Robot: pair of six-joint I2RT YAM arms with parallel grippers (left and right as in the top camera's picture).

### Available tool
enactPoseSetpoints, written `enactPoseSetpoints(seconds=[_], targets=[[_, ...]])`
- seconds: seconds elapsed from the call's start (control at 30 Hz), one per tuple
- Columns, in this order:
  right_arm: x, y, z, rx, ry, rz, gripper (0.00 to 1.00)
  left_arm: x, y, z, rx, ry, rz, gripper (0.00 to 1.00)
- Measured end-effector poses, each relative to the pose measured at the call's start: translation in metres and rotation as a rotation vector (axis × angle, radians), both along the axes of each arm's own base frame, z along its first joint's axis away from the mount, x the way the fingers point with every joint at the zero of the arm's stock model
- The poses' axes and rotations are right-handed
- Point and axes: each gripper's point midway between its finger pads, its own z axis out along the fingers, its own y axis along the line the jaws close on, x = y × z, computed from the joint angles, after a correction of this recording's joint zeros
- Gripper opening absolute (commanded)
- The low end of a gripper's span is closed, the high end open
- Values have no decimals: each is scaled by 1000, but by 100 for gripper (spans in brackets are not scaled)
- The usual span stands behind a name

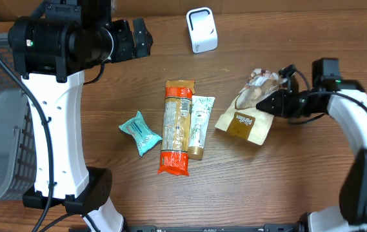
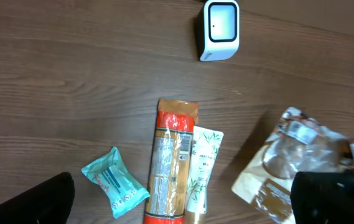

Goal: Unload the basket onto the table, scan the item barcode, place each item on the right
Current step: 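Lift the pastry bag up toward the white scanner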

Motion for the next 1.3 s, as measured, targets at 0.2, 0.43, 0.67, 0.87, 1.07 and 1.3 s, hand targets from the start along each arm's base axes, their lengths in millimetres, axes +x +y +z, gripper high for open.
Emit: enactPoseSetpoints(seconds=[0.2,0.43,0.67,0.87,1.07,1.3], targets=[[-26,12,49,26,-154,119,4,0,0,0,0,0,0,100],[-61,52,82,154,-296,340,4,0,0,0,0,1,0,100],[-86,84,95,220,-349,481,4,0,0,0,0,0,0,100],[-96,85,121,248,-467,508,4,0,0,0,0,0,0,100],[-109,85,160,243,-617,541,4,0,0,0,0,0,0,99],[-99,84,218,189,-774,544,4,0,0,0,0,1,0,100]])
